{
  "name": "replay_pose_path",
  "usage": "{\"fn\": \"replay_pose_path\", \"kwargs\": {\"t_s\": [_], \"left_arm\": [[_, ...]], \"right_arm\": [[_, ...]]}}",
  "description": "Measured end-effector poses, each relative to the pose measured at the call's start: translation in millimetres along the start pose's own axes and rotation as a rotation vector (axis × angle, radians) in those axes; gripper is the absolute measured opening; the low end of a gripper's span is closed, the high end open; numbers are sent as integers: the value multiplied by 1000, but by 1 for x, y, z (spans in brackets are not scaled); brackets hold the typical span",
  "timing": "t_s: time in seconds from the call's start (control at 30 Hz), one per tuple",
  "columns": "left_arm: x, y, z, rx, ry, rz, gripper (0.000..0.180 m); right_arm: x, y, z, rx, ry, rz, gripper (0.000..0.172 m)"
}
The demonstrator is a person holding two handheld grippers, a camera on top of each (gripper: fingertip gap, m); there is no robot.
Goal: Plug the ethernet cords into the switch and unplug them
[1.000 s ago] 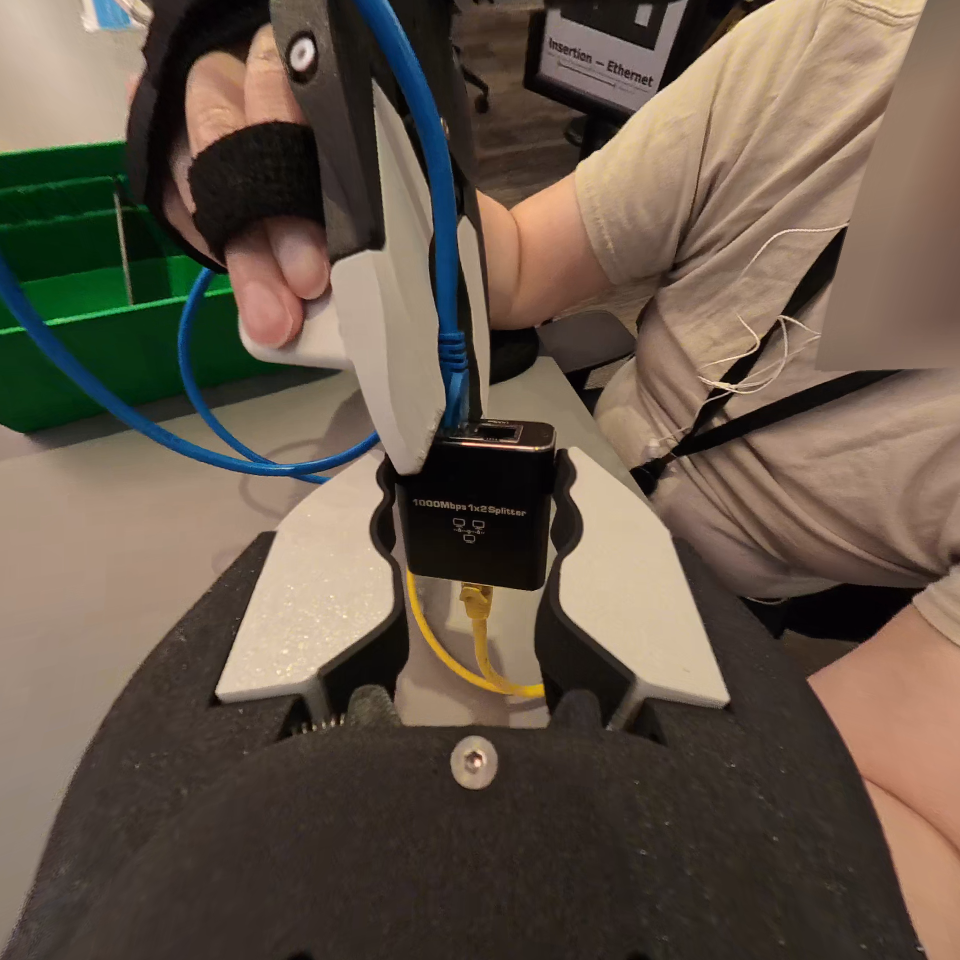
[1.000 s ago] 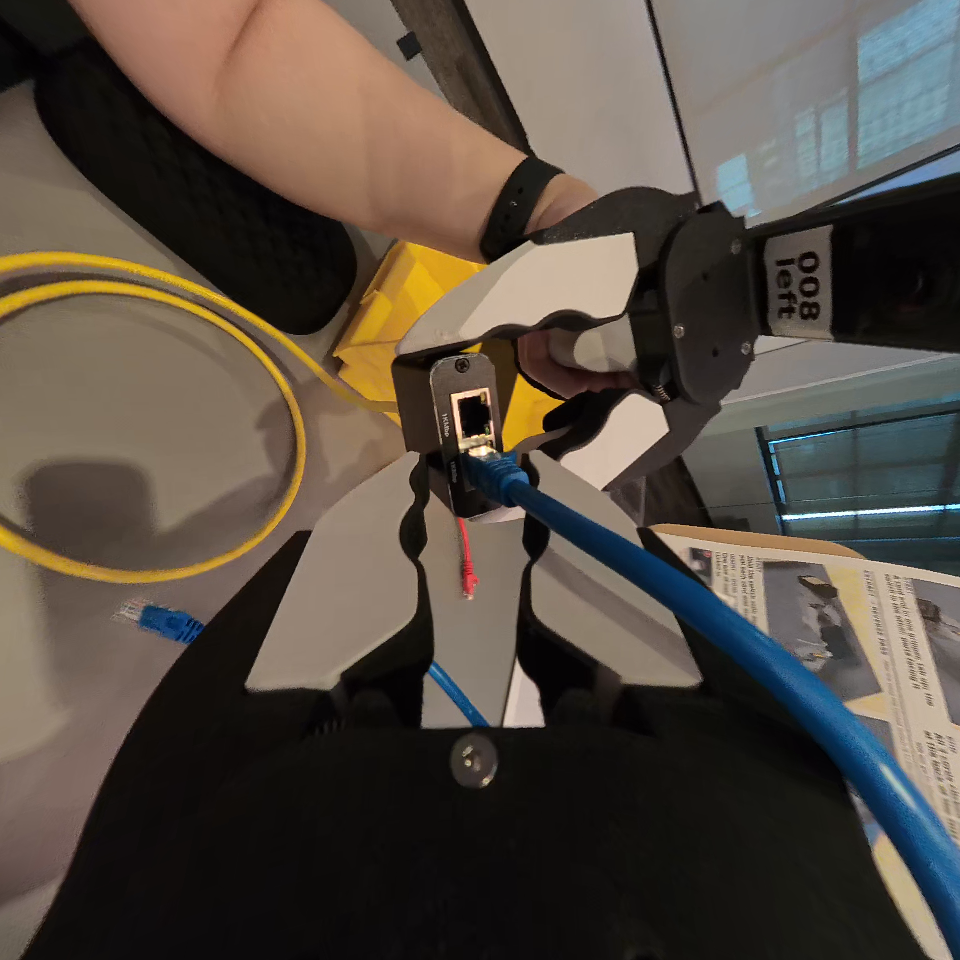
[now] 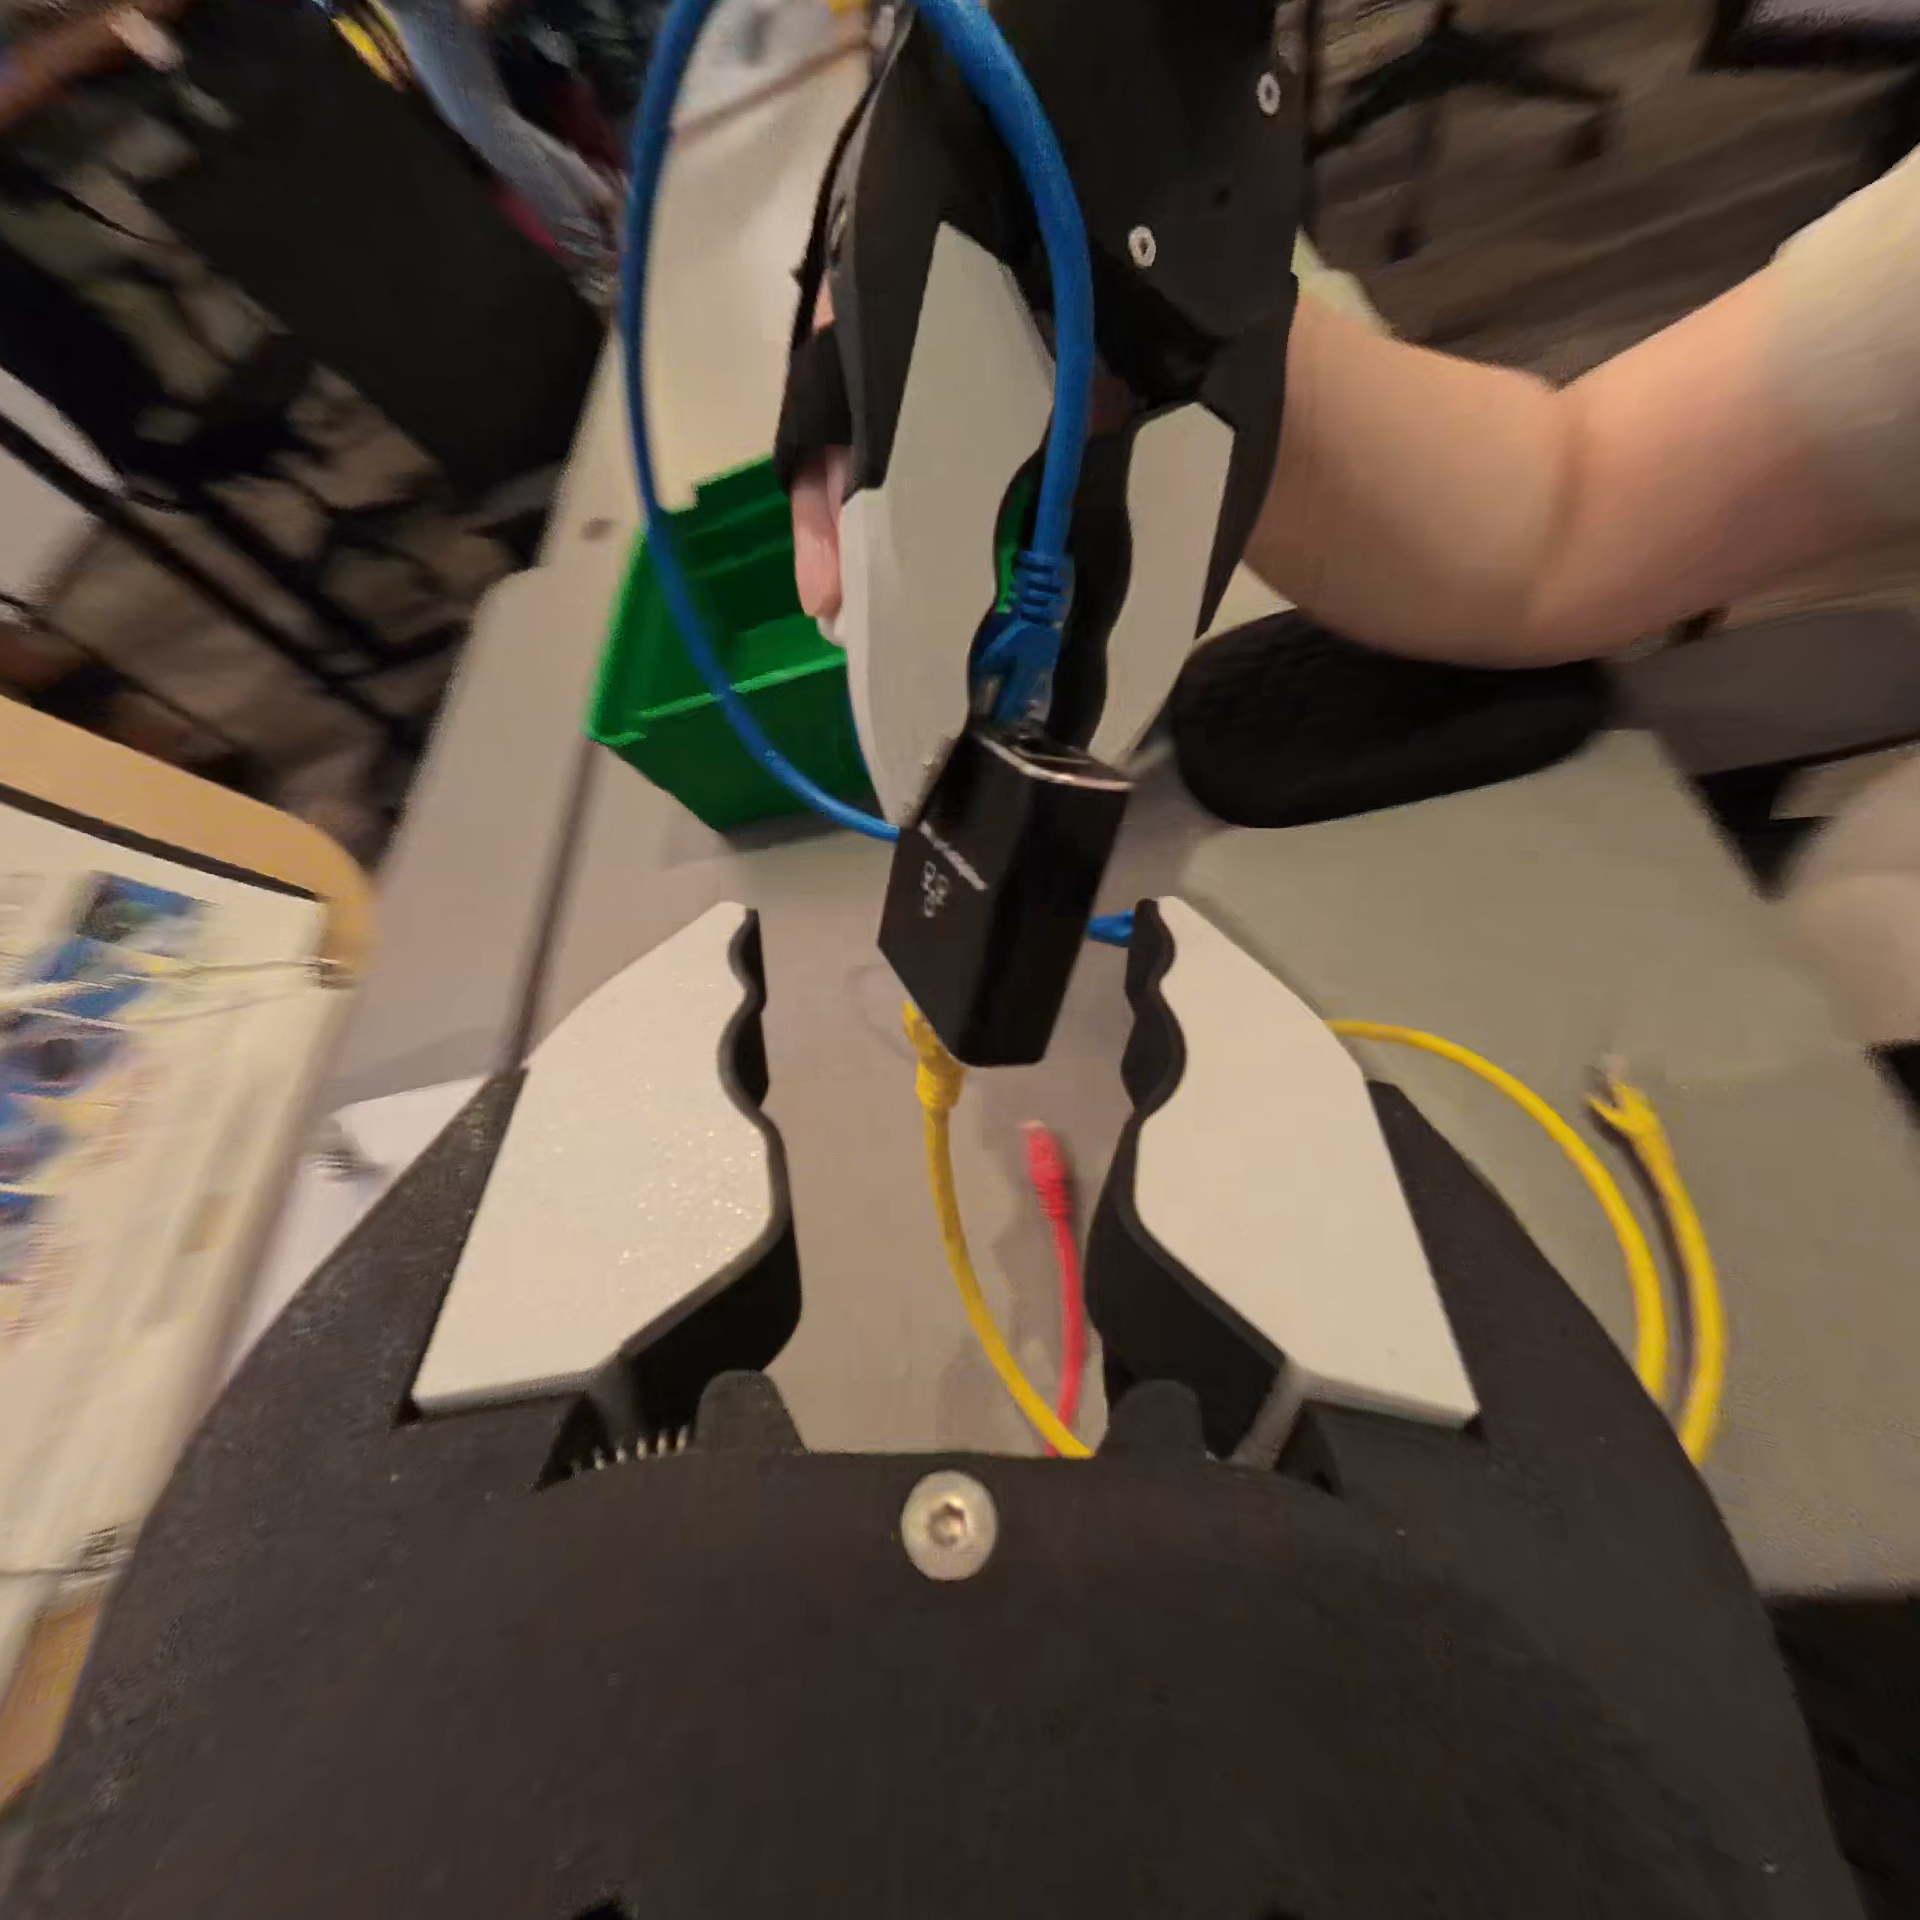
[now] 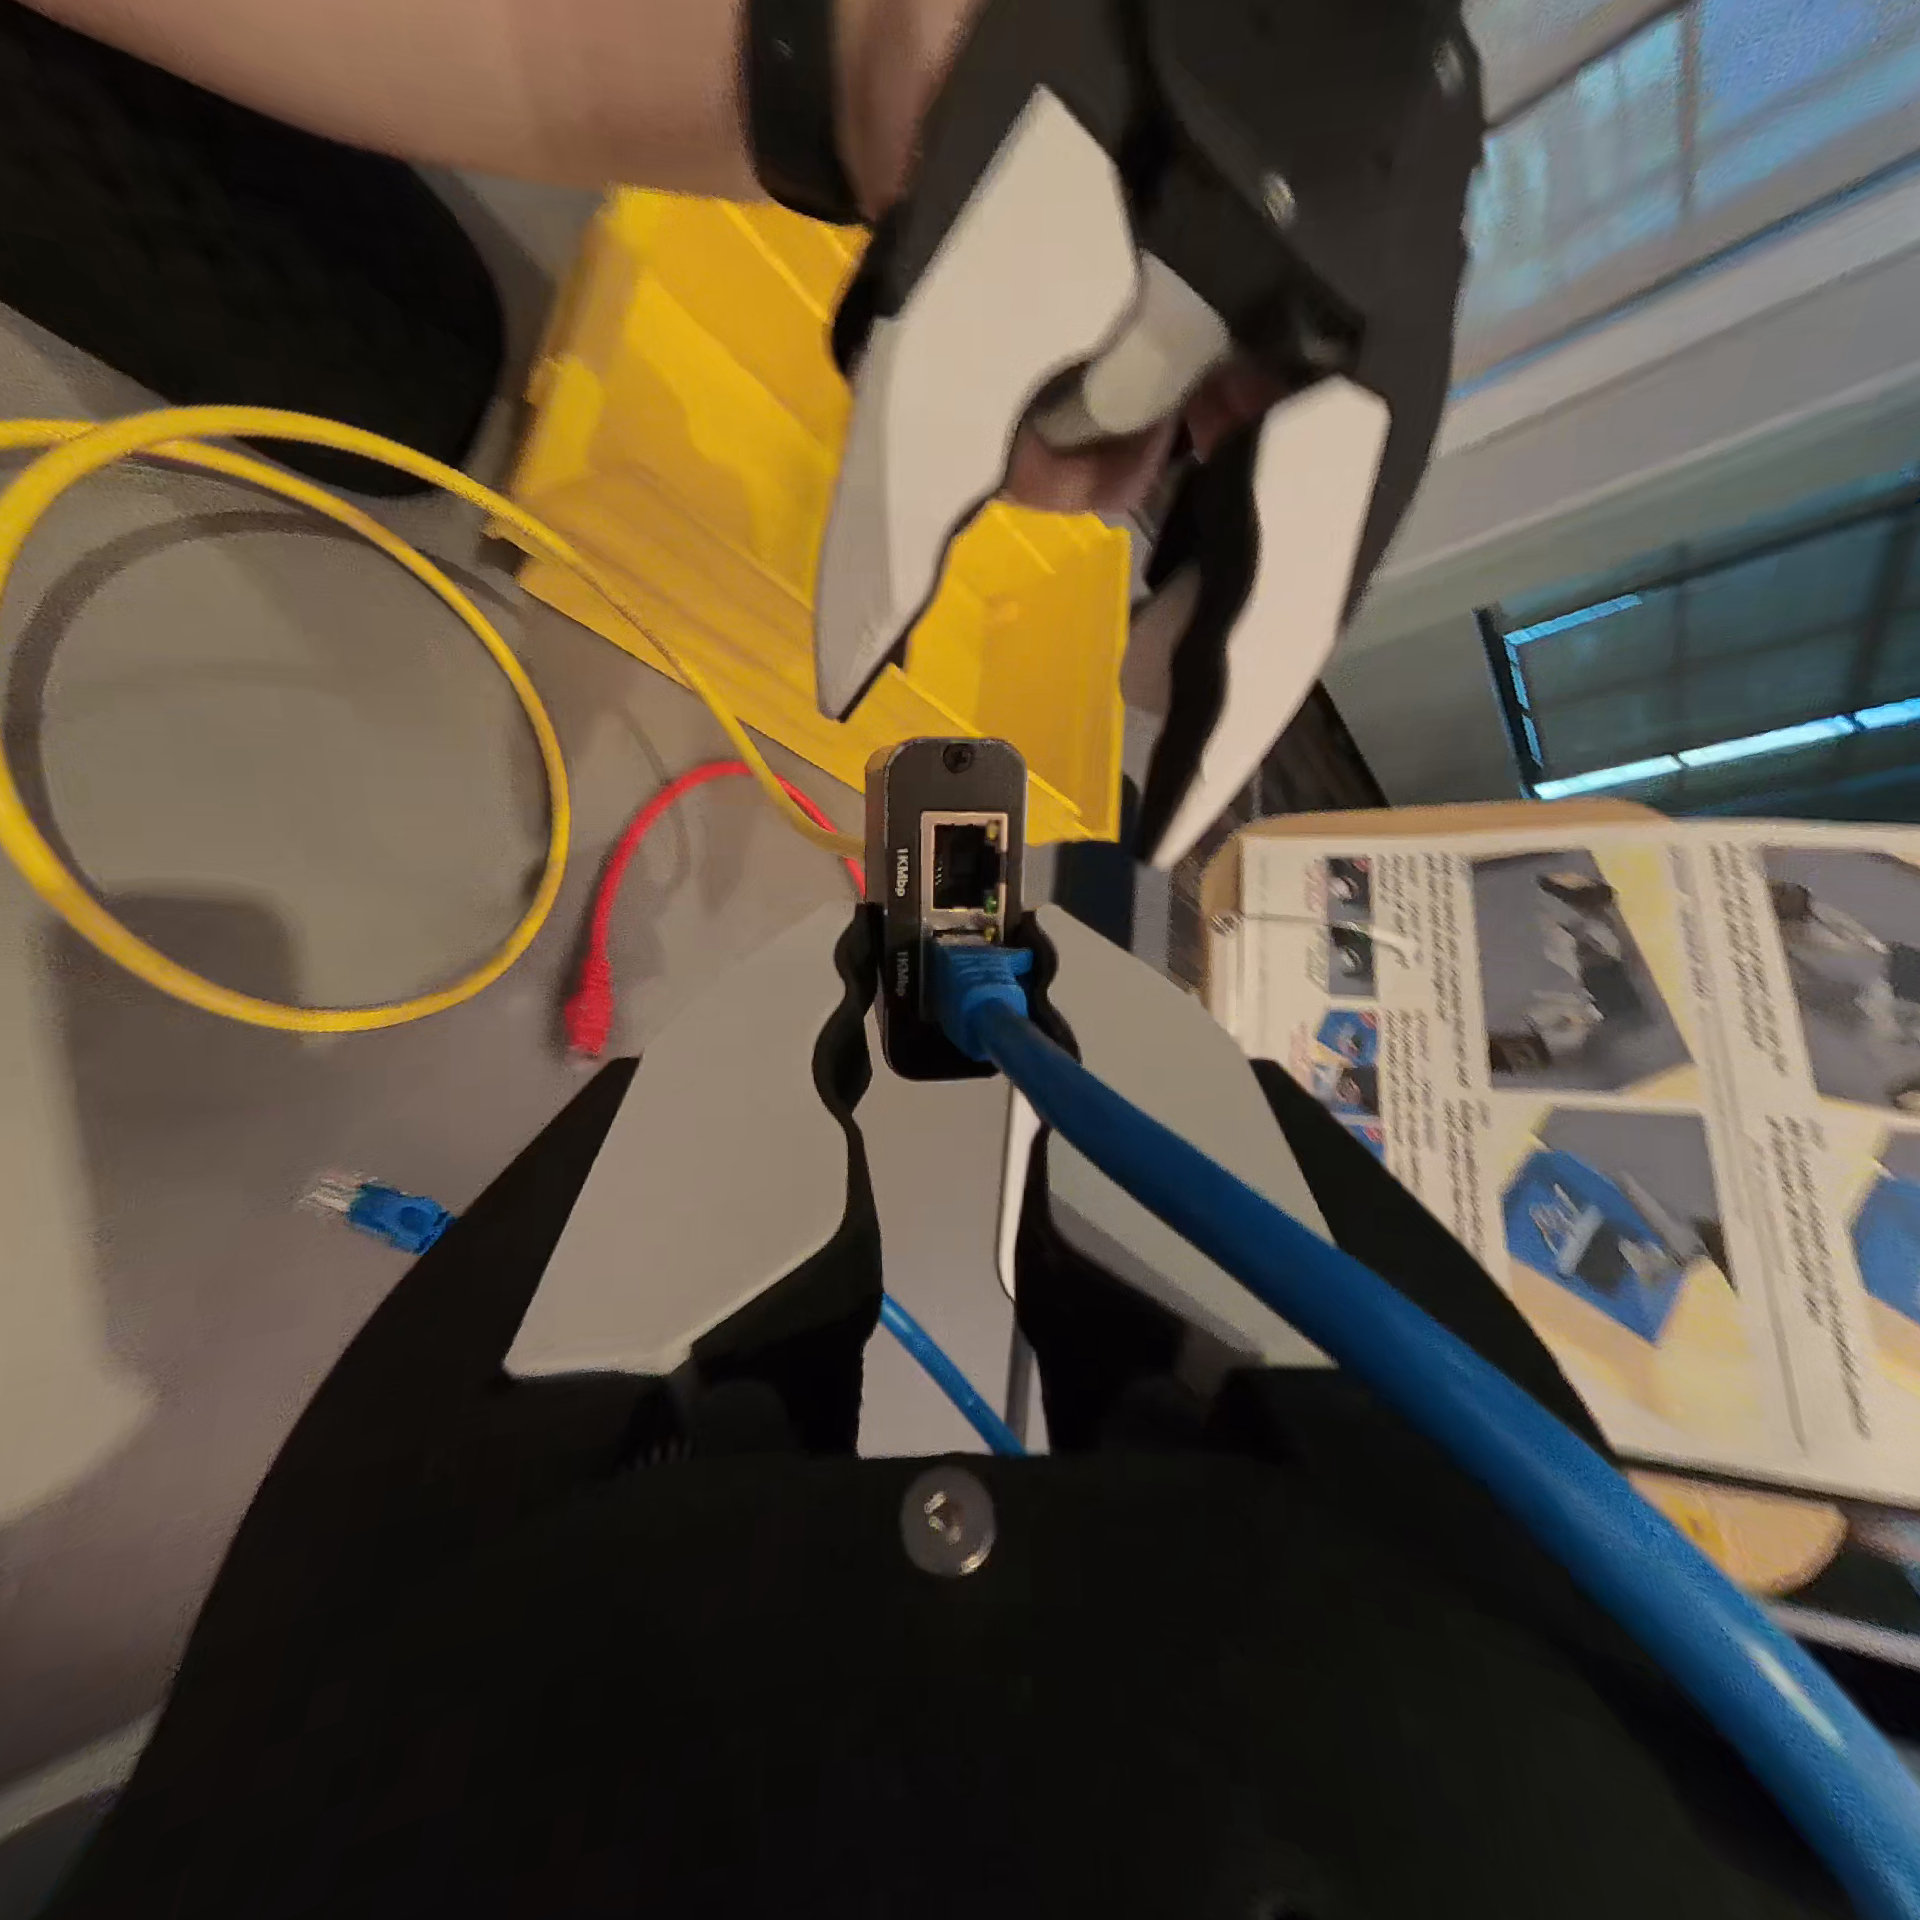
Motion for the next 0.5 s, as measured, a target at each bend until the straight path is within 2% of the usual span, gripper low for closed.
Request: {"fn": "replay_pose_path", "kwargs": {"t_s": [0.07,0.13,0.23,0.33,0.5], "left_arm": [[11,1,3,113,100,-45,49],[19,6,3,187,174,-74,46],[15,17,14,337,269,-4,44],[10,25,22,426,335,49,24],[5,38,27,511,436,90,28]], "right_arm": [[-10,-5,-9,-55,17,39,27],[-14,-9,-15,-95,36,34,27],[-13,-11,-21,-134,37,22,26],[-13,-11,-22,-153,10,41,26],[-18,-4,-19,-136,2,44,27]]}}
Point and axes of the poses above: each gripper's, where its closed fingertips meet, y out along the fingers, x out of its top, z = x × y across the jaws, the point moved 2 cm from there along -y, back along the fingers, and after that the axes turned 9 degrees about -y, right-handed, at the moved point
